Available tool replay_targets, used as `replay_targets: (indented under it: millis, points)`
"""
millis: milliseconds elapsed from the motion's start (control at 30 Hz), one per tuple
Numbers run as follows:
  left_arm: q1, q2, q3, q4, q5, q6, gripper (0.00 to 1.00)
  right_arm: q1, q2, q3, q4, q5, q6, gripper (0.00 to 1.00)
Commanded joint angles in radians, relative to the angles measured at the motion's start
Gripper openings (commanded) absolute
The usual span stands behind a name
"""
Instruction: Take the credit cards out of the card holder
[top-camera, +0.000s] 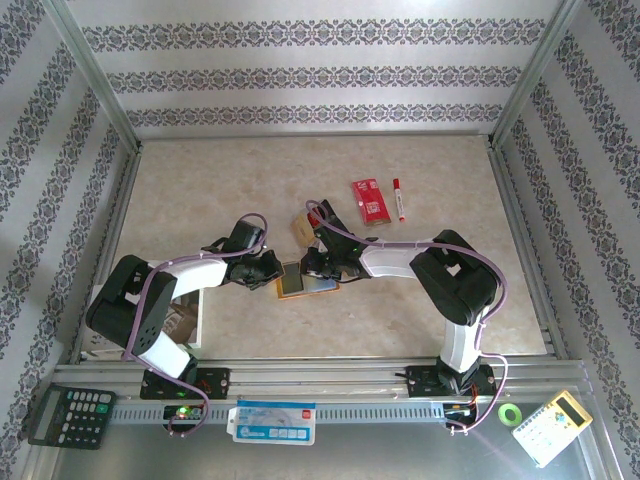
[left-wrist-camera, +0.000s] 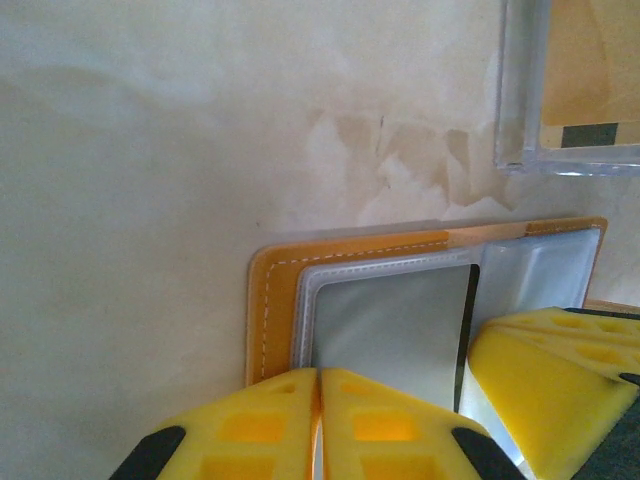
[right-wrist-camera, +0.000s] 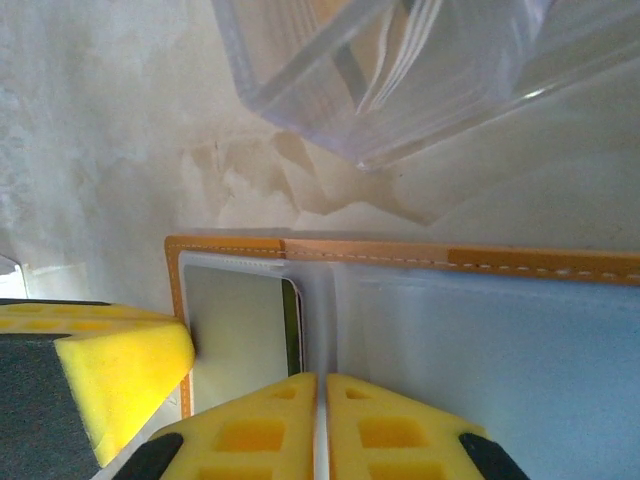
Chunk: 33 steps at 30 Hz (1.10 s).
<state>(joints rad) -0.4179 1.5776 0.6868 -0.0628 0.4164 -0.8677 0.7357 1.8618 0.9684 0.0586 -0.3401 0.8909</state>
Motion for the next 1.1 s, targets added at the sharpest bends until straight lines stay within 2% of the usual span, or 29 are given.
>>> replay_targets:
  millis: [0,233,400,600,1067]
  points:
    - [-0.009,0.030,-0.032,-0.055,-0.040,0.026,0.10,0.011,0.008,-0.018,0.036,-0.027,0.010,0.12]
    - [-0.009,0.038,-0.031,-0.055,-0.039,0.028,0.10,0.012,-0.066,-0.059,0.066,0.040,0.011,0.15]
    - [-0.009,0.045,-0.027,-0.047,-0.036,0.024,0.10,0.014,-0.040,-0.055,0.104,-0.018,0.019,0.14]
    - [-0.009,0.050,-0.027,-0.043,-0.031,0.021,0.10,0.018,-0.024,-0.050,0.107,-0.028,0.022,0.14]
    - [-0.009,0.050,-0.027,-0.043,-0.032,0.025,0.09,0.010,-0.026,-0.059,0.051,0.030,0.031,0.17]
